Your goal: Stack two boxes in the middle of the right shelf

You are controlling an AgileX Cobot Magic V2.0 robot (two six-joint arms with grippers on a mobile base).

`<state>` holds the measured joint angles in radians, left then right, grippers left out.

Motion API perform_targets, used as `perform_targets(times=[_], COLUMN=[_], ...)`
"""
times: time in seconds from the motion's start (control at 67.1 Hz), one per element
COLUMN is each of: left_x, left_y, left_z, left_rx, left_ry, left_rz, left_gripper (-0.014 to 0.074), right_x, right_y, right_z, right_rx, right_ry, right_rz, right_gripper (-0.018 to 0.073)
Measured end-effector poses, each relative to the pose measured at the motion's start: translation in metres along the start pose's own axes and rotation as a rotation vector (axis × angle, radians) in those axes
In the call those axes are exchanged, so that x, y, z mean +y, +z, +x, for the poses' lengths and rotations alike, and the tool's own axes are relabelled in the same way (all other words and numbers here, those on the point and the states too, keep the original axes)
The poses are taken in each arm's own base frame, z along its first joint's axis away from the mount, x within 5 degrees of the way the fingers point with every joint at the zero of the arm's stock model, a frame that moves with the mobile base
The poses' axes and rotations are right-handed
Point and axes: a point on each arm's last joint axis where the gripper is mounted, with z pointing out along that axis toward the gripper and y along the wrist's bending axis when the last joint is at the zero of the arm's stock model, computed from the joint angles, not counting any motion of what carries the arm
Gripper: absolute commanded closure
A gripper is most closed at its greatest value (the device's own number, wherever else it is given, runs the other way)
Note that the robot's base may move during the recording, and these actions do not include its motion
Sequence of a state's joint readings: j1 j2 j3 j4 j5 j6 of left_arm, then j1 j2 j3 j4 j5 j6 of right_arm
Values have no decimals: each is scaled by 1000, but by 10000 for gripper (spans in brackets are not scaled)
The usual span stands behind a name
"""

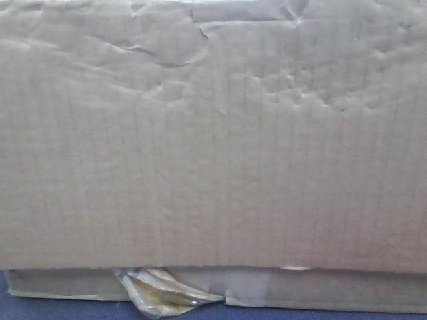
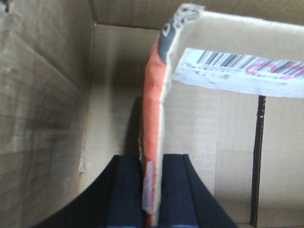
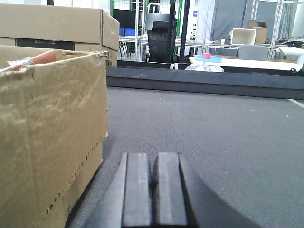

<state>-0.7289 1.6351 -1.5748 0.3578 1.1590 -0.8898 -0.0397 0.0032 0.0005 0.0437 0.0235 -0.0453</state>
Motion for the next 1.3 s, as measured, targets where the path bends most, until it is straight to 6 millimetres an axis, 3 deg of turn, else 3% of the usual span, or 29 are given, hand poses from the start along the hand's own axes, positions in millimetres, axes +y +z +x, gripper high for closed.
perform_targets(times=[0.119,0.223,0.611,0.953,1.132,1.296], left_x=[1,1,0,1,16,34], left_y=[0,0,-7,-57,-94,-112], left_z=[0,0,-6,-36,-43,-46], left_rx=[2,0,-31,-172,-274,-320], left_ry=[2,3,-4,15,108,147], left_rz=[-9,-12,2,61,78,68], left_gripper=[437,364,295,299,299,299], right_x=[0,0,0,0,0,0], right_y=[0,0,0,0,0,0], right_z=[0,0,0,0,0,-6], right_rx=[0,0,0,0,0,-64], right_ry=[0,0,0,0,0,6], right_rz=[0,0,0,0,0,3], right_gripper=[728,728,728,728,728,728])
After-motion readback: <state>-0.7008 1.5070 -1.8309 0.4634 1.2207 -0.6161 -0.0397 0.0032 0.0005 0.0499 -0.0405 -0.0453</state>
